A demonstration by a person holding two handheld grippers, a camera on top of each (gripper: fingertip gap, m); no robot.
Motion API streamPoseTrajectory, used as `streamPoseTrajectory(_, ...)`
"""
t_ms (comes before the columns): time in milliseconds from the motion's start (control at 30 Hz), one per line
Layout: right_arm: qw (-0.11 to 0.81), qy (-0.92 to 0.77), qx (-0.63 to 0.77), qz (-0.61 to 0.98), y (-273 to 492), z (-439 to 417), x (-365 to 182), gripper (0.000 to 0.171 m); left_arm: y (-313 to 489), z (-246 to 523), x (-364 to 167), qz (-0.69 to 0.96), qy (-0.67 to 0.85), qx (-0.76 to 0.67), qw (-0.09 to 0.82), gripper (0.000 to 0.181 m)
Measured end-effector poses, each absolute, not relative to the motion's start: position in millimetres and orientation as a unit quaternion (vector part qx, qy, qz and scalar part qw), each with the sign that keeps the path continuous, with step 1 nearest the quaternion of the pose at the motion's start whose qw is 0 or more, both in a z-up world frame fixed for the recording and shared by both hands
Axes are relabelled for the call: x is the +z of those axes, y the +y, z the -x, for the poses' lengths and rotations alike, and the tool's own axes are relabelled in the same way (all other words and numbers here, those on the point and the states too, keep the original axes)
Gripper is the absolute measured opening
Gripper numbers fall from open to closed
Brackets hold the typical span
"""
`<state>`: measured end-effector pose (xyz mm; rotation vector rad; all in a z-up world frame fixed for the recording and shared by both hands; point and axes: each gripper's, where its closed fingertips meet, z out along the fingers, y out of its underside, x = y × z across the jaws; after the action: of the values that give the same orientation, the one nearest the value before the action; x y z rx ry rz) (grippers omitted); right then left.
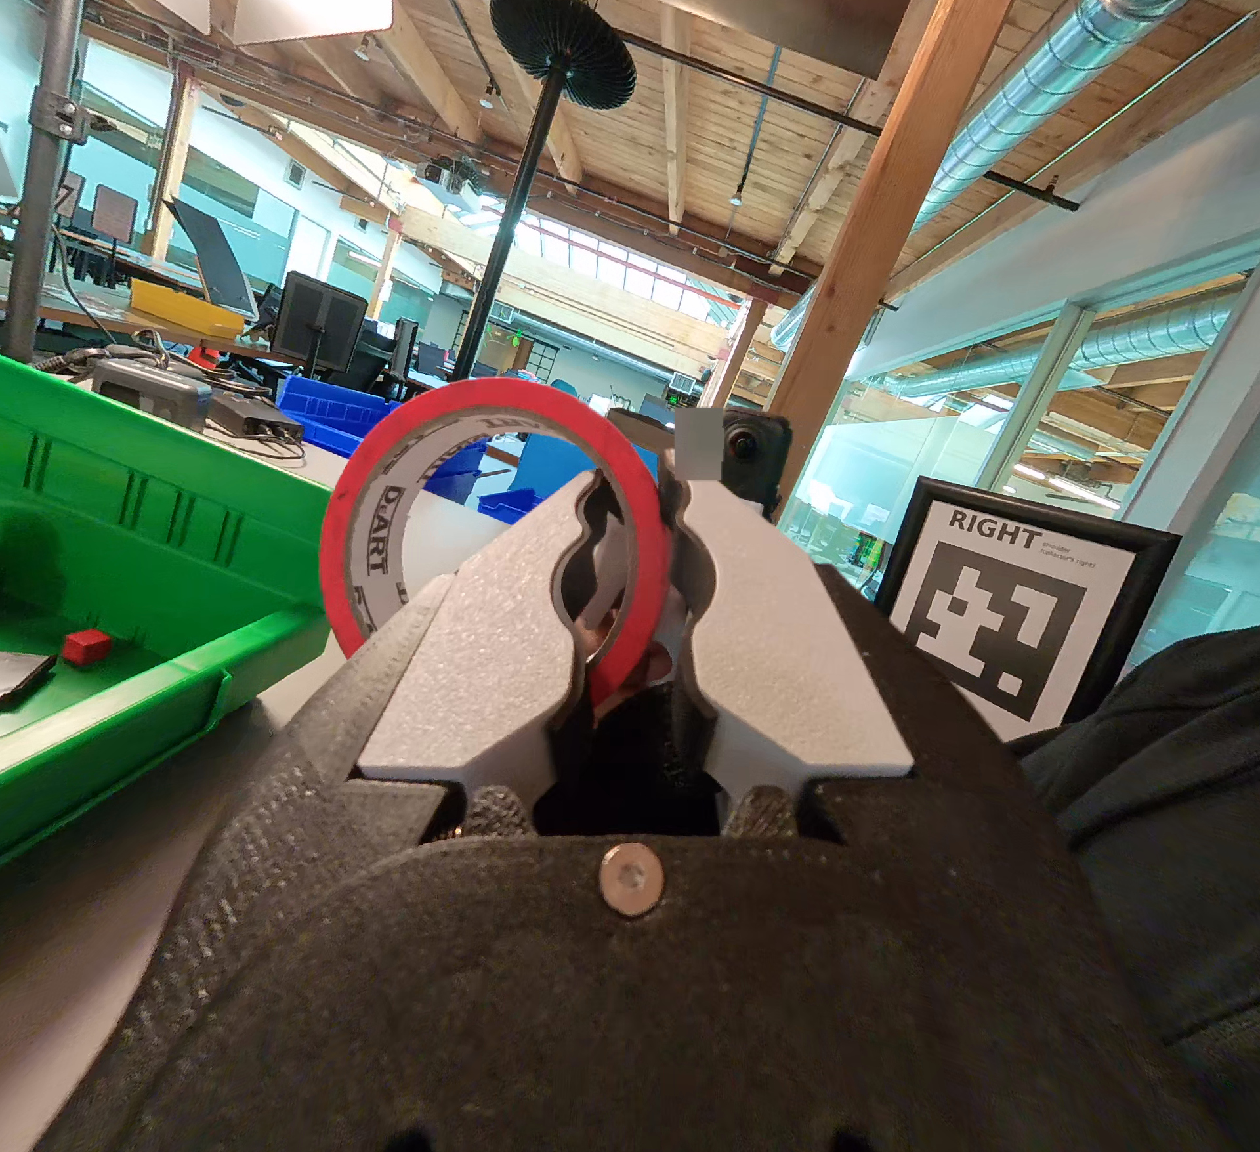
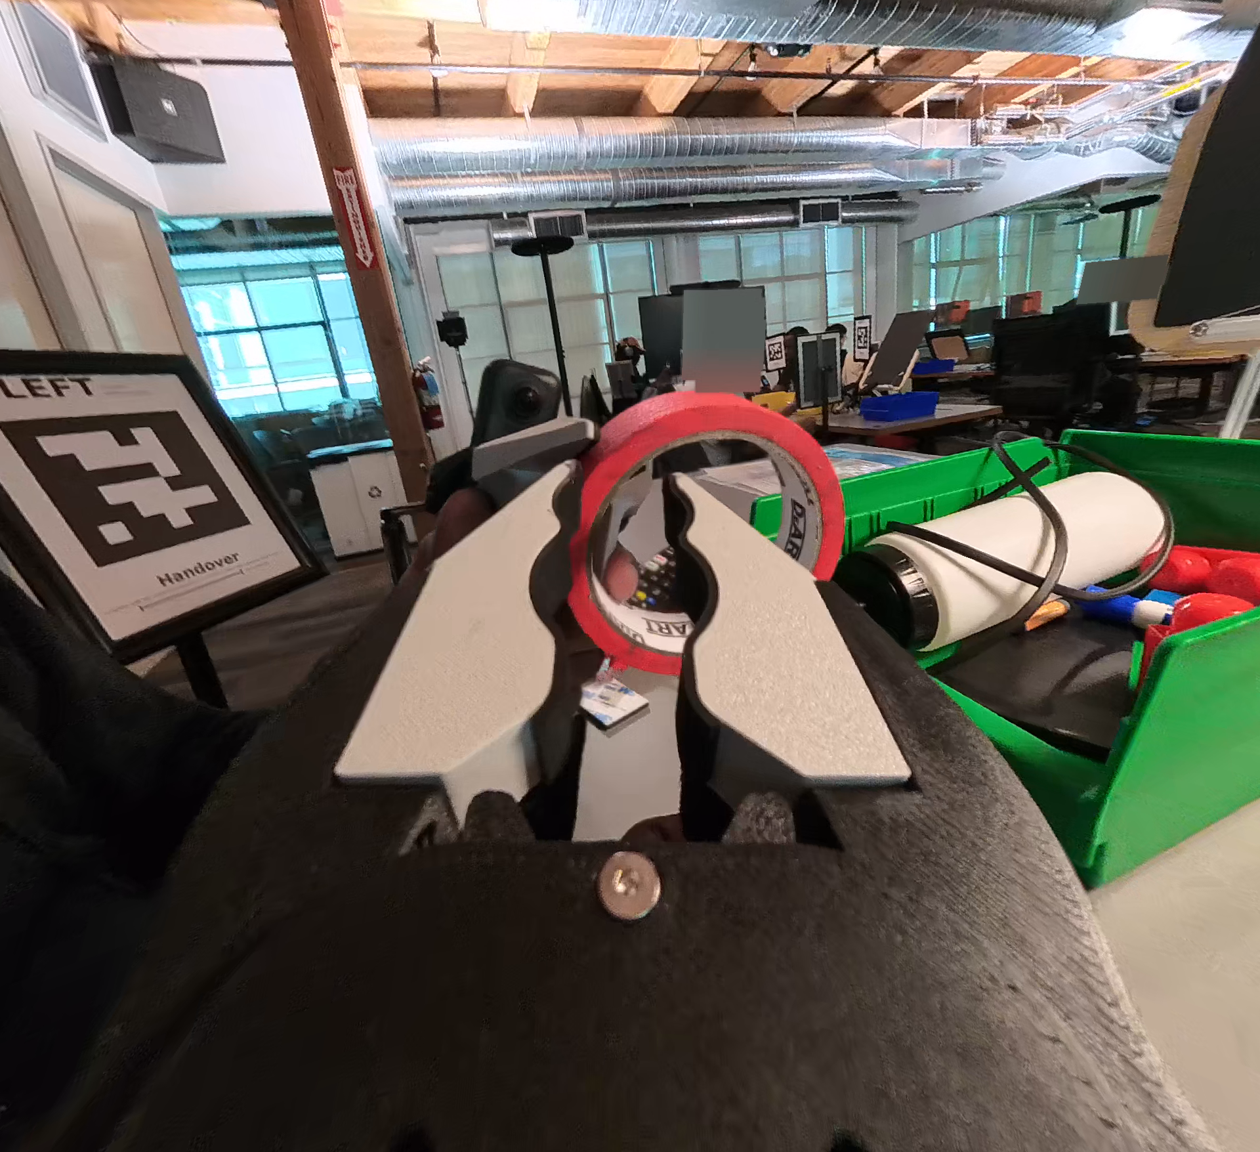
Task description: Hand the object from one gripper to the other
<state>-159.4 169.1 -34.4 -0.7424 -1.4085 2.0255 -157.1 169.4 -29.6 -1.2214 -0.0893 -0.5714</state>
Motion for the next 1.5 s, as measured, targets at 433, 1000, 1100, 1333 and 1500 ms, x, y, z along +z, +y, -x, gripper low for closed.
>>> streamPoseTrajectory(433, 0.246, -0.499, 0.781, 0.284, 175.0, 157.6, -29.5, 0.025, 172.9, 141.9, -34.2, 0.581, -0.01, -0.271, 0.767, 0.015)
streamPoseTrajectory(1000, 0.261, -0.504, 0.768, 0.297, 177.4, 163.2, -33.9, 0.023, 174.8, 144.7, -37.5, 0.587, -0.021, -0.271, 0.762, 0.015)
streamPoseTrajectory(1100, 0.264, -0.507, 0.765, 0.297, 177.1, 163.6, -34.4, 0.022, 175.1, 145.9, -37.7, 0.588, -0.024, -0.271, 0.762, 0.015)
streamPoseTrajectory(1333, 0.277, -0.512, 0.756, 0.301, 178.4, 165.8, -36.3, 0.021, 176.3, 149.3, -39.0, 0.59, -0.035, -0.267, 0.761, 0.016)
streamPoseTrajectory(1500, 0.289, -0.515, 0.748, 0.304, 179.5, 167.3, -37.4, 0.02, 177.3, 151.9, -40.2, 0.593, -0.042, -0.264, 0.76, 0.017)
